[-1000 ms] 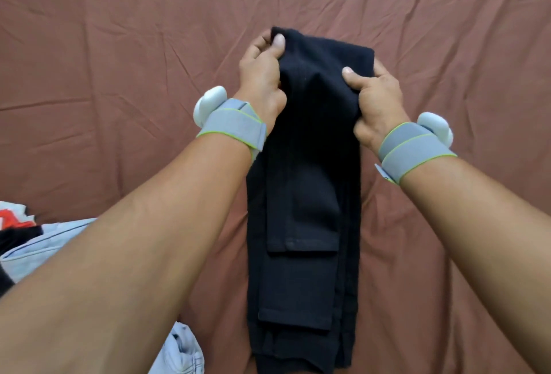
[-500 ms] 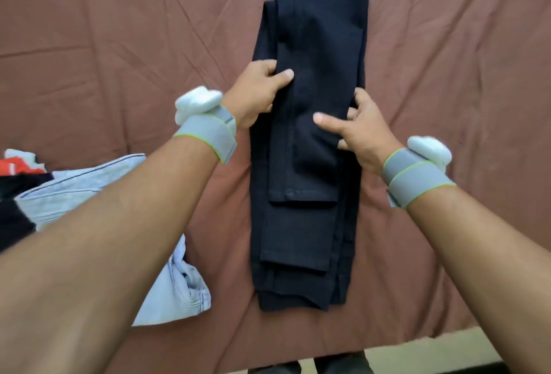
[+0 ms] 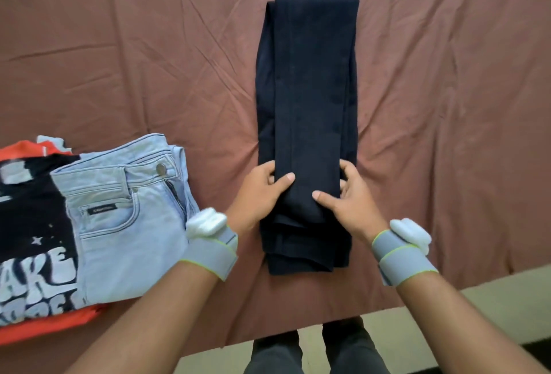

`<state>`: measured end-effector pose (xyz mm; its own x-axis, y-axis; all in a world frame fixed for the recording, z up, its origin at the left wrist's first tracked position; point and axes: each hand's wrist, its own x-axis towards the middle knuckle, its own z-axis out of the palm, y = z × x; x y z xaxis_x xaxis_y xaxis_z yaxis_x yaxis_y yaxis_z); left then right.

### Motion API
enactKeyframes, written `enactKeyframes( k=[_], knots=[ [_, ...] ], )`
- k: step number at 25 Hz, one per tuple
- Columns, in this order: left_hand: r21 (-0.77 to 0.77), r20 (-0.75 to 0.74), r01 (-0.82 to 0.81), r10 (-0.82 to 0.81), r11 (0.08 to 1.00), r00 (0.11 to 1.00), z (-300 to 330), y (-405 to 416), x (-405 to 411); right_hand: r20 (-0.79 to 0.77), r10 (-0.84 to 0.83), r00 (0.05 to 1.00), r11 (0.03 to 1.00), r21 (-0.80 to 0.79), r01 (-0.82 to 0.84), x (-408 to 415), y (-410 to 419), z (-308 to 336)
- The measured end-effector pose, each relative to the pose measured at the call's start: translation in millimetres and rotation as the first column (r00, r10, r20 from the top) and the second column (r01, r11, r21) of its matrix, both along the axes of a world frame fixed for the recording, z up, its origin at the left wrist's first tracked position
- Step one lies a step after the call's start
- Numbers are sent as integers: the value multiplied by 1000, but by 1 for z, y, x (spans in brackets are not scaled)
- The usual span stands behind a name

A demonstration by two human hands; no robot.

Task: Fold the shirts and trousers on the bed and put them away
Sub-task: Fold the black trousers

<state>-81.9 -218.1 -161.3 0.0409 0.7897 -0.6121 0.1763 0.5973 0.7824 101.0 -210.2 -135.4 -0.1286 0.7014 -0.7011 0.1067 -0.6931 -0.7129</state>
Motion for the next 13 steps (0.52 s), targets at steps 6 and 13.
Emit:
enactKeyframes(
  k=[6,13],
  knots=[
    [72,-363,47,-18,996,932,5,-27,9,236,138,962,990,-28,-136,2,-35,-3],
    [92,-451,34,11,995,893,13,-42,17,551,399,733,905,-105,-413,6,-35,0]
  ],
)
